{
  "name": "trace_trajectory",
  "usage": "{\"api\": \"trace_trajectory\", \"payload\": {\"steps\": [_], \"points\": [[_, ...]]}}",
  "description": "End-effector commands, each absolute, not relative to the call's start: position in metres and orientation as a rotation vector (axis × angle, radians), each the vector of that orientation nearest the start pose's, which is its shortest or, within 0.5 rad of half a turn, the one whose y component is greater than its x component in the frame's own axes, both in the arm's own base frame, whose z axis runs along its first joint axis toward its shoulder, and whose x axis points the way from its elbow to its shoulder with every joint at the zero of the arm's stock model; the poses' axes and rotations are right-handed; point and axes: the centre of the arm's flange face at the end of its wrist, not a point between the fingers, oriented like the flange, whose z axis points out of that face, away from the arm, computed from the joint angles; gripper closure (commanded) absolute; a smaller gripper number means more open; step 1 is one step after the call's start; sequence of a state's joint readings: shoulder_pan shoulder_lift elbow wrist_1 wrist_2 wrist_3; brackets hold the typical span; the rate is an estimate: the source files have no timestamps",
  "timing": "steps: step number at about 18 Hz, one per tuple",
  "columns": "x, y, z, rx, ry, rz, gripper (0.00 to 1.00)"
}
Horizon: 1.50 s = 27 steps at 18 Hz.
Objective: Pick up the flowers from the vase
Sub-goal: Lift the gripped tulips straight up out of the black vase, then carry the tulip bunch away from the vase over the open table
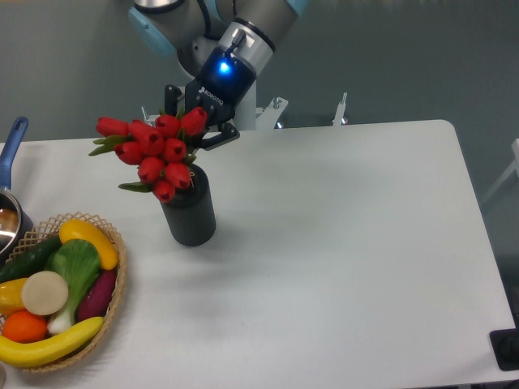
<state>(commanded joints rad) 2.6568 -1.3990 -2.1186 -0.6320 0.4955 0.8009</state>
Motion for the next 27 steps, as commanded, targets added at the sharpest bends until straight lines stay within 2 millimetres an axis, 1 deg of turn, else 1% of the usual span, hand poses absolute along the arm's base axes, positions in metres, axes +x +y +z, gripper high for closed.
{"api": "trace_trajectory", "payload": {"steps": [3, 7, 11, 12, 17, 19, 20, 21, 22, 23, 24, 26, 27], "points": [[-0.257, 0.383, 0.467, -1.978, 0.017, -0.234, 1.00], [-0.260, 0.385, 0.484, -1.965, -0.007, -0.238, 1.00], [-0.266, 0.387, 0.511, -1.946, -0.085, -0.265, 1.00], [-0.266, 0.387, 0.514, -1.944, -0.094, -0.269, 1.00], [-0.269, 0.385, 0.517, -1.941, -0.124, -0.280, 1.00], [-0.271, 0.385, 0.523, -1.938, -0.116, -0.263, 1.00], [-0.275, 0.383, 0.526, -1.936, -0.109, -0.239, 1.00], [-0.284, 0.378, 0.534, -1.932, -0.106, -0.204, 1.00], [-0.302, 0.377, 0.530, -1.937, -0.102, -0.174, 1.00], [-0.315, 0.382, 0.525, -1.943, -0.067, -0.151, 1.00], [-0.325, 0.386, 0.525, -1.956, -0.029, -0.108, 1.00], [-0.345, 0.385, 0.520, -2.064, -0.061, 0.037, 1.00], [-0.353, 0.381, 0.508, -2.138, -0.112, 0.107, 1.00]]}}
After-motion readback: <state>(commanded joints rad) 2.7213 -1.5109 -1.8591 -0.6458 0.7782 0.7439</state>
